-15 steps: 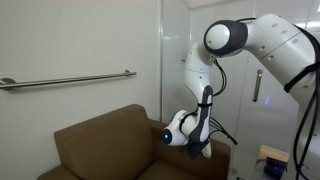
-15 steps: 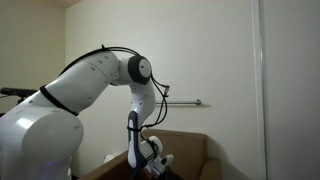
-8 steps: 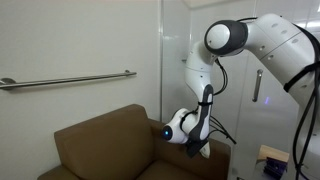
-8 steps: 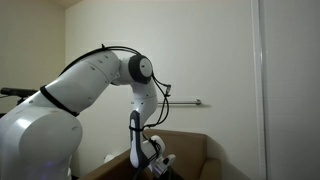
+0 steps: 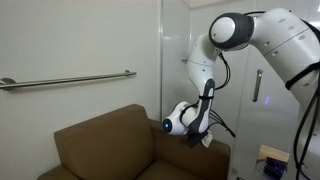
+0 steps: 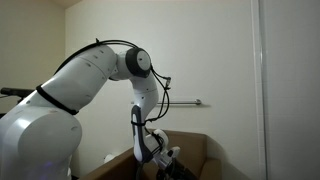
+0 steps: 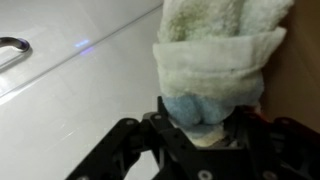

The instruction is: Dust the armrest with the towel

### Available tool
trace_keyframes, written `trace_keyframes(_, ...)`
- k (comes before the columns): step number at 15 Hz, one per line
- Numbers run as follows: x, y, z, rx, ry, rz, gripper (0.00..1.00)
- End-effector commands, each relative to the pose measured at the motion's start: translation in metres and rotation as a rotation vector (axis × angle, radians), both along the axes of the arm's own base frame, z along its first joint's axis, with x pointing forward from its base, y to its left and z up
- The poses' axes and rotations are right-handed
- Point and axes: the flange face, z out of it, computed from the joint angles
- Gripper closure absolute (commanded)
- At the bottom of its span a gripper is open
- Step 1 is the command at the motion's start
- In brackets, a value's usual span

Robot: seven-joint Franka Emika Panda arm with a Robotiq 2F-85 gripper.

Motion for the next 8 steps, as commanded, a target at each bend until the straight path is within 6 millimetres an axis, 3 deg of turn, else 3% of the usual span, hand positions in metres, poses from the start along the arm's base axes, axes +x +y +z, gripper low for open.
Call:
trace_keyframes(1, -0.005, -0.002, 0.008, -0.009, 0.049, 0.002, 0.21)
trace_keyframes(3, -0.004, 0.003, 0.002, 0.01, 0.063, 0.027, 0.19)
trace_keyframes(6, -0.003, 0.013, -0.007, 0.037, 0.091, 0.062, 0.02)
trace_keyframes(8, -0.001, 0.024, -0.007, 0.082, 0.091, 0.111, 0.0)
